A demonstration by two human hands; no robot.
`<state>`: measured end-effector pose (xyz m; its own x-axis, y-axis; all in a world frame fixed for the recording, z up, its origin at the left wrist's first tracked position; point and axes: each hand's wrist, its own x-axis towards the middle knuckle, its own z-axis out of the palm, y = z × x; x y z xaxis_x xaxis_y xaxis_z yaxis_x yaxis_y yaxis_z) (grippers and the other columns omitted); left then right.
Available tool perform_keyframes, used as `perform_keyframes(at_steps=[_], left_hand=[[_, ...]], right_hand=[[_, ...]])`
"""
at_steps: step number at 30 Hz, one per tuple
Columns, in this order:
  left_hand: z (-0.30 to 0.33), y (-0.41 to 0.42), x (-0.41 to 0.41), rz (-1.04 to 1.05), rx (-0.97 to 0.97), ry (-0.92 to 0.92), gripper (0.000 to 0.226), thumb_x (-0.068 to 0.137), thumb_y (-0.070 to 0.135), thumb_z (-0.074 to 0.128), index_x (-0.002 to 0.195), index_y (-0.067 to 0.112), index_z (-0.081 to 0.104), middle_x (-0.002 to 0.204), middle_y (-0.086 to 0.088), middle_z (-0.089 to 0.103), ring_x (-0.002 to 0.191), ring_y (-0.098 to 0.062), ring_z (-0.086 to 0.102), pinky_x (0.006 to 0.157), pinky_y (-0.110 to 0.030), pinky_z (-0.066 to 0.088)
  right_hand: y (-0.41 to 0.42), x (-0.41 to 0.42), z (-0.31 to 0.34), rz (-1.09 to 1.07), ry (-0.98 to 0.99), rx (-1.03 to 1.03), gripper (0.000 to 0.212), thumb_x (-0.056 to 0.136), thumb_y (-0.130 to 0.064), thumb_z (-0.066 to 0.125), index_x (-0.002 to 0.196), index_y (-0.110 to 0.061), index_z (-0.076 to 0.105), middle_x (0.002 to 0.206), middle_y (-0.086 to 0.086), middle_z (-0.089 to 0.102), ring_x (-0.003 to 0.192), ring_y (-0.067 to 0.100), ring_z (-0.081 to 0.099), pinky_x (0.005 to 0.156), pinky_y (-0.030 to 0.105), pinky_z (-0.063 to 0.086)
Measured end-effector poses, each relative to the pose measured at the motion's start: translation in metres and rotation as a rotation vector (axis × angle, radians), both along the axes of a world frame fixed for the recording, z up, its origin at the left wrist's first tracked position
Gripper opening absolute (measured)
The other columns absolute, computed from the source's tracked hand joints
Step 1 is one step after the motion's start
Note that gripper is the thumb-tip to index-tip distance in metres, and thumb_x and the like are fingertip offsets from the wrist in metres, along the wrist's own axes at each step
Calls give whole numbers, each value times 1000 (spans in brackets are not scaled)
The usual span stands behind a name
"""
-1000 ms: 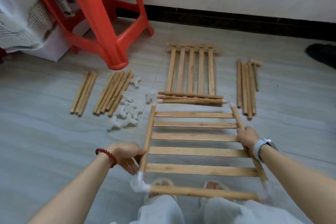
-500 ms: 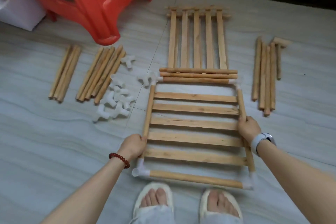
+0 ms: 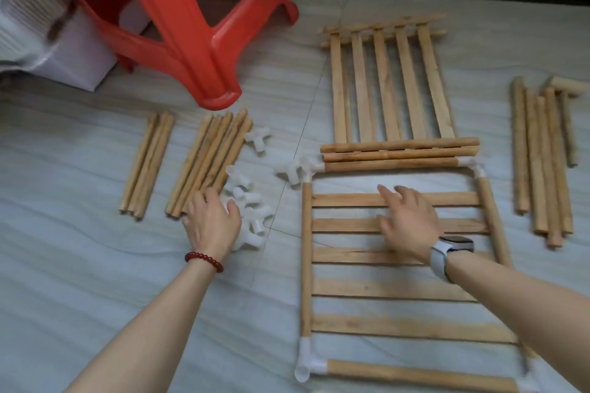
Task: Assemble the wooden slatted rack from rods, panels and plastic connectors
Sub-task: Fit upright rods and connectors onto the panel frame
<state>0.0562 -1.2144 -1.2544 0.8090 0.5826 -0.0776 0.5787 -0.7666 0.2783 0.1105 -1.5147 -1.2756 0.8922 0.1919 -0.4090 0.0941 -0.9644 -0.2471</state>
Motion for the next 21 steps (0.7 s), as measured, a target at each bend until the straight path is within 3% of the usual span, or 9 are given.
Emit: perform_keyframes(at_steps=[4,9,14,21], left_hand=[[-13,61,34,18,12,177,61,90,38,52,141,10,33,150,-15,23,137,-33,18,106,-51,24],[-40,95,55,-57,-67,401,83,87,52,52,149,17,10,156,-10,4,141,-33,9,109,-51,21],[-43,105,71,-2,-26,357,82,76,37,67,139,4,25,141,-13,22,124,-35,28,98,-47,33],[-39,98,87,64,28,445,91,70,44,71,136,-1,26,134,-12,27,125,-31,28,99,-45,36]], right_hand=[[59,5,-17,257,227,-103,91,80,-74,39,143,-42,-19,154,5,-24,141,37,-19,108,64,2],[72,-5,-38,277,274,-226,108,72,-78,46,140,-38,-28,145,8,-42,133,42,-34,106,67,4],[75,-1,-35,280,313,-236,109,74,-74,48,140,-36,-29,142,8,-45,131,43,-37,105,67,1],[77,0,-28,287,339,-225,108,76,-72,49,140,-34,-29,137,6,-49,130,43,-37,105,68,-1]])
